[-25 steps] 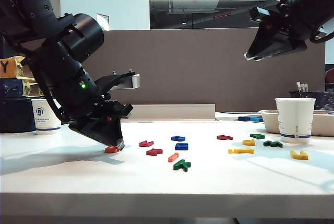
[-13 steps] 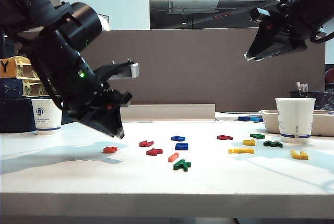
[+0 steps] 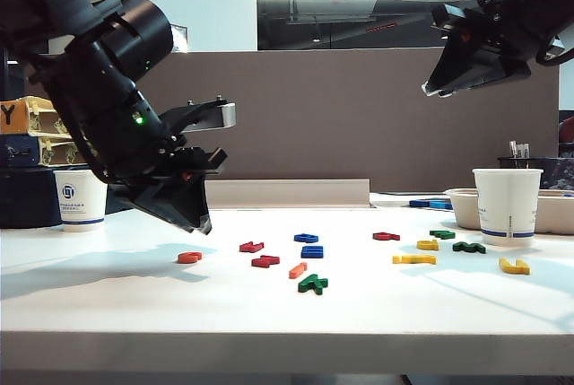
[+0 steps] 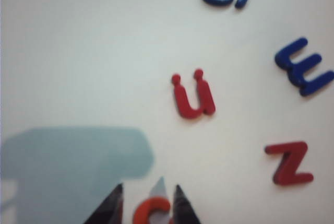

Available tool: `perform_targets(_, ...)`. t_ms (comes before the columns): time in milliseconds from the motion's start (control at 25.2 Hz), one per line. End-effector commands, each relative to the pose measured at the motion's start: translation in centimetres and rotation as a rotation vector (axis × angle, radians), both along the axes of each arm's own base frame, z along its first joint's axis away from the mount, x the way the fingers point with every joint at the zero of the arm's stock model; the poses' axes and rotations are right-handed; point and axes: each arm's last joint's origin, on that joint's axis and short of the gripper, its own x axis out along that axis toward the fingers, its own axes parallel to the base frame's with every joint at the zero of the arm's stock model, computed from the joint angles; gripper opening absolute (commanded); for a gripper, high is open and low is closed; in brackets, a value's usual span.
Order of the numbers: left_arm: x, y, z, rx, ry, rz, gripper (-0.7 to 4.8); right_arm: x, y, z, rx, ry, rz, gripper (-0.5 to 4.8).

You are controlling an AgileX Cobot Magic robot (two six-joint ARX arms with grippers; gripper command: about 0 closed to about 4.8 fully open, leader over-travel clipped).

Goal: Pick up the letter "c" and put it in the paper cup.

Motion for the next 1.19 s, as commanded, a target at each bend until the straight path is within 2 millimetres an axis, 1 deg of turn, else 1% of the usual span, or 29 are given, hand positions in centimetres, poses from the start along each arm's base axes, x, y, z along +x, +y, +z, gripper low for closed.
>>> perform_targets(40,-0.3,0.1,0.9,0.0,-0.001,-0.002,1.25,-0.1,0.0,0.4,0.0,-0.023,-0.001,0.85)
perform_targets(119,-0.5,0.2,1.0,0.005,0.009,-0.002,1.28,-0.1,0.0,0.4,0.0,-0.024,-0.001,0.85)
perform_targets(278,-0.7,0.3,0.8,0.023,0.028,-0.01,1.84,-0.1,0.0,0.5,0.001,-0.026,-0.001,0.85)
perform_targets(596,-0.6,0.3,0.8,0.024,0.018,-0.005,1.85,-0.2,-0.1,0.6,0.002,-0.031,-0.001,0.85)
perform_targets(1072,-0.2,0.1,0.1,0.022,0.022,-0.002,1.84,-0.2,-0.1,0.6,0.002,-0.03,-0.001,0.85)
perform_targets(1191,0.0,0.1,0.0,0.045,-0.003,0.026,1.84,-0.2,-0.1,0.6,0.001,-0.028,-0.001,0.85)
